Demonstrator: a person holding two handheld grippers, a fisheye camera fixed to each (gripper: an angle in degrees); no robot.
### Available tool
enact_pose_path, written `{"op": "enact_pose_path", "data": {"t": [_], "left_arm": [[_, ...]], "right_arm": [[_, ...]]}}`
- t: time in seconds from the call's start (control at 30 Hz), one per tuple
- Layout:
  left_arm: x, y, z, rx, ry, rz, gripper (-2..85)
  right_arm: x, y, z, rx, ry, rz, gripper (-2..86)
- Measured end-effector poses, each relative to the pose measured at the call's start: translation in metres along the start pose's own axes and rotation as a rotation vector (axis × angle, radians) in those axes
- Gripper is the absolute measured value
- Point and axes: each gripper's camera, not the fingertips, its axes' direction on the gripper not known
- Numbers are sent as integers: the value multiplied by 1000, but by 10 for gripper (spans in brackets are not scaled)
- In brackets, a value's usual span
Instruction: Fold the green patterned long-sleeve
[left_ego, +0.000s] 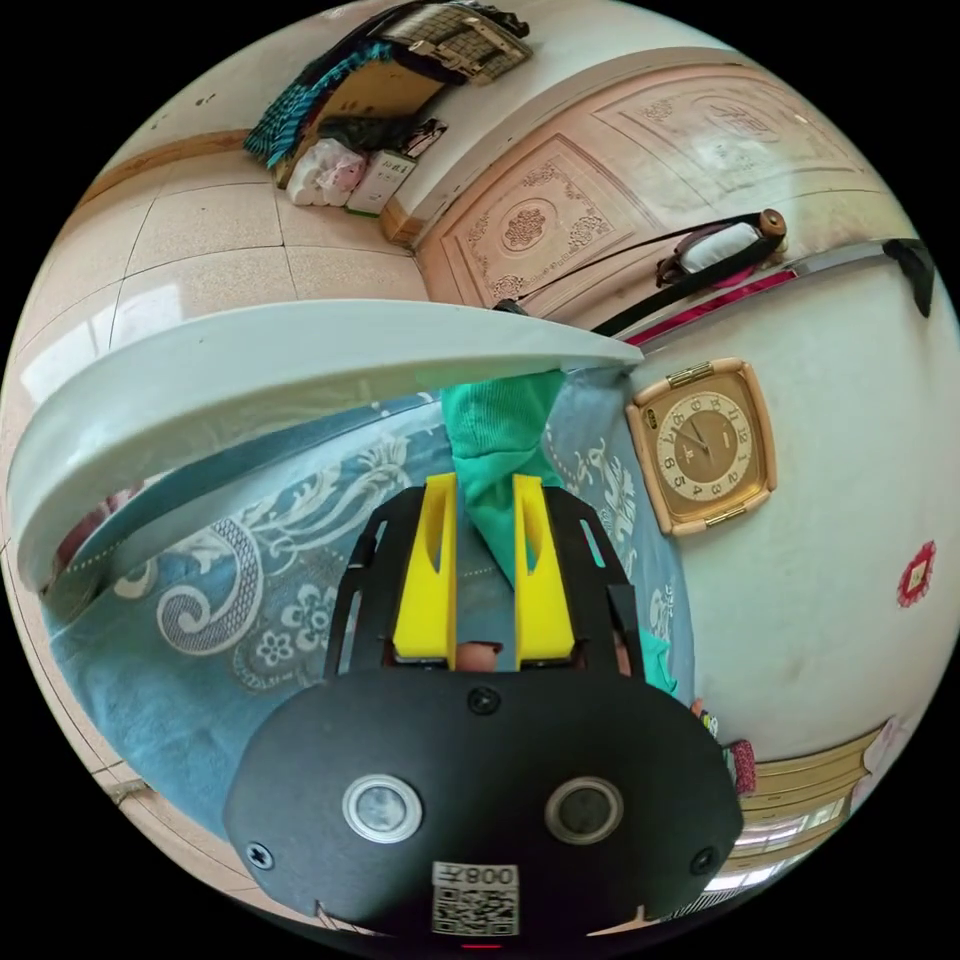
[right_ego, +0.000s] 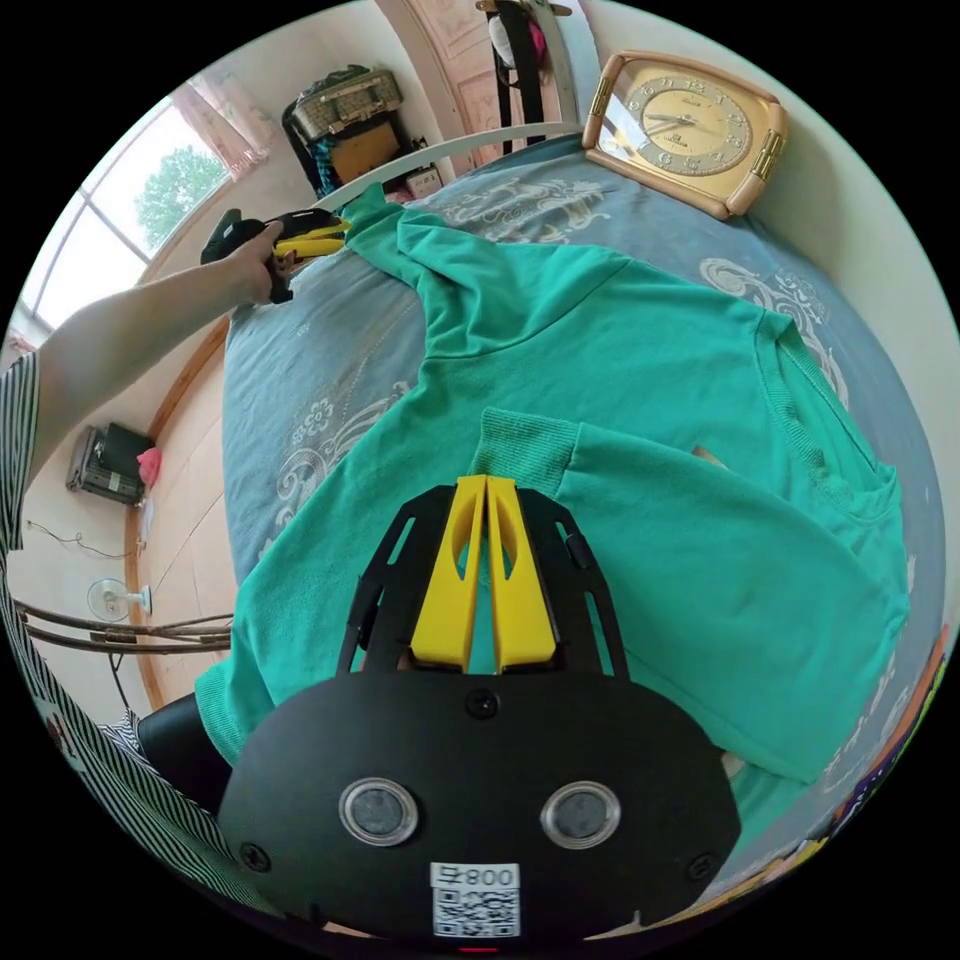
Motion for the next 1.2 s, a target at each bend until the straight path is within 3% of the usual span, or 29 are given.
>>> {"op": "enact_pose_path", "data": {"t": [0.17, 0.33, 0.43, 0.6, 0.7, 0.83, 1.03, 1.2], "left_arm": [[19, -14, -13, -15, -11, 7, 29], [79, 12, -54, 29, 180, 135, 16], [144, 41, -86, 26, 299, 281, 13], [304, 166, -129, -85, 436, 730, 11], [367, 275, -124, -173, 374, 973, 11], [400, 393, -93, -297, 225, 1128, 11], [433, 478, -94, -337, 163, 1137, 10], [462, 518, -103, -351, 148, 1118, 10]], "right_arm": [[6, 2, 3, 27, 36, 14, 1], [26, 4, 0, 45, 12, 48, 2], [50, 2, -6, 25, -68, 99, 2], [115, 20, -40, 78, -281, 264, 3], [168, 61, -71, 171, -449, 386, 7], [229, 132, -92, 313, -732, 585, 27], [264, 155, -90, 285, -864, 649, 72], [283, 142, -95, 229, -783, 627, 80]]}}
